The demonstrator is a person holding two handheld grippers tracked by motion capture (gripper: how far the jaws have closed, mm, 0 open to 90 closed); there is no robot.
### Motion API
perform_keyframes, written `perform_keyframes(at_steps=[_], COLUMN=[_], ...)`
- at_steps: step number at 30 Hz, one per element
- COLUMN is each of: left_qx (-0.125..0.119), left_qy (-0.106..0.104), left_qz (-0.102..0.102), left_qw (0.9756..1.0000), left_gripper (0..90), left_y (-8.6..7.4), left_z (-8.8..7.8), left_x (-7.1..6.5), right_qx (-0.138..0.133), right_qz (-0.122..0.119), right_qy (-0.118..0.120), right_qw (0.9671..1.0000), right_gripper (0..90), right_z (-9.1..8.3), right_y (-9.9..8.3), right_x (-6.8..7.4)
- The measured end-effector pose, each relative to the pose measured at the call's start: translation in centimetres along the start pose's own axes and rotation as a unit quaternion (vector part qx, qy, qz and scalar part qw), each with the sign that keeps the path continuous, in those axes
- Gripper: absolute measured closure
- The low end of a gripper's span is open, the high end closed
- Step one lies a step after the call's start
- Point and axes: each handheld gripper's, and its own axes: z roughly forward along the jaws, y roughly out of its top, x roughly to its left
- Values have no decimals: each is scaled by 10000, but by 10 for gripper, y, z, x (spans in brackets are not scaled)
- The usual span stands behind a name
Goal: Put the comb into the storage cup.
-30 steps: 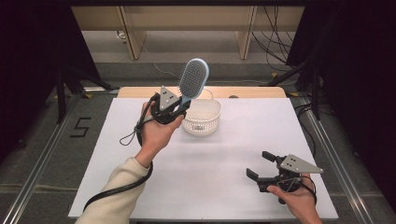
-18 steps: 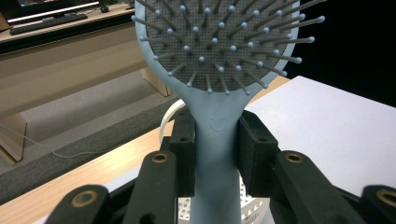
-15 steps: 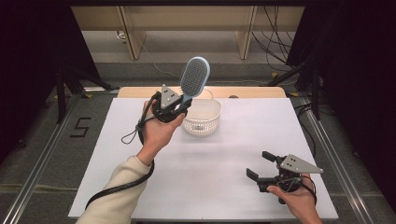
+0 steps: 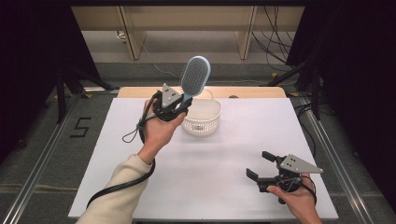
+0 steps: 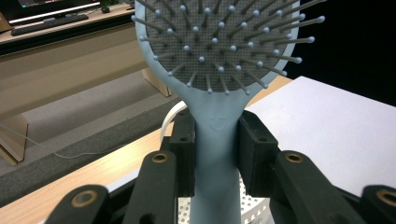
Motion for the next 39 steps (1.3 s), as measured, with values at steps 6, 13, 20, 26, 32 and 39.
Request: perform_keyframes(at_steps=[6, 13, 20, 26, 32, 39], left_qx=[-25, -45, -60, -55, -69, -93], left_qy=[-1, -22, -47, -53, -54, -54], left_qz=[9, 11, 33, 38, 46, 44], left_qw=[10000, 10000, 10000, 10000, 10000, 9999], left_gripper=[699, 699, 699, 699, 699, 699], left_y=[2, 3, 4, 5, 6, 8], left_z=[1, 4, 7, 9, 10, 11], left_x=[1, 0, -1, 0, 0, 2], right_qx=[4, 0, 0, -5, -1, -2], right_qz=[13, 5, 10, 13, 12, 11], right_qy=[8, 4, 9, 7, 12, 9], right_qw=[10000, 10000, 10000, 10000, 10000, 10000], right_gripper=[86, 86, 86, 86, 86, 86], right_z=[0, 0, 0, 0, 0, 0], right_y=[0, 0, 0, 0, 0, 0], right_x=[0, 0, 0, 0, 0, 0])
